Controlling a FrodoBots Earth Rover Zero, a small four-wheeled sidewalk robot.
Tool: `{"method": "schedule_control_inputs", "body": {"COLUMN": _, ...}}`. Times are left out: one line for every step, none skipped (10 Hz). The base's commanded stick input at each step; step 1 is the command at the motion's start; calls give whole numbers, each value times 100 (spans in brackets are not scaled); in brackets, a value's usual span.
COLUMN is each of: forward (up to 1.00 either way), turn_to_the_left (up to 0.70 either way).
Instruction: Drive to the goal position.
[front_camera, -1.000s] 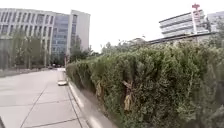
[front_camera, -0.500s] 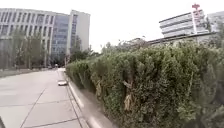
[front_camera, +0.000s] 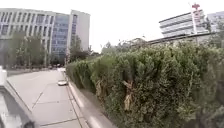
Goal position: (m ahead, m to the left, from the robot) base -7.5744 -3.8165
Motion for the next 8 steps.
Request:
{"method": "schedule_control_inputs", "body": {"forward": 5, "turn_to_the_left": 0}}
{"method": "schedule_control_inputs", "body": {"forward": 5, "turn_to_the_left": 0}}
{"method": "schedule_control_inputs", "body": {"forward": 5, "turn_to_the_left": 0}}
{"method": "schedule_control_inputs", "body": {"forward": 5, "turn_to_the_left": 0}}
{"method": "schedule_control_inputs", "body": {"forward": 5, "turn_to_the_left": 0}}
{"method": "schedule_control_inputs", "body": {"forward": 5, "turn_to_the_left": 0}}
{"method": "schedule_control_inputs", "body": {"forward": 5, "turn_to_the_left": 0}}
{"method": "schedule_control_inputs", "body": {"forward": 5, "turn_to_the_left": 0}}
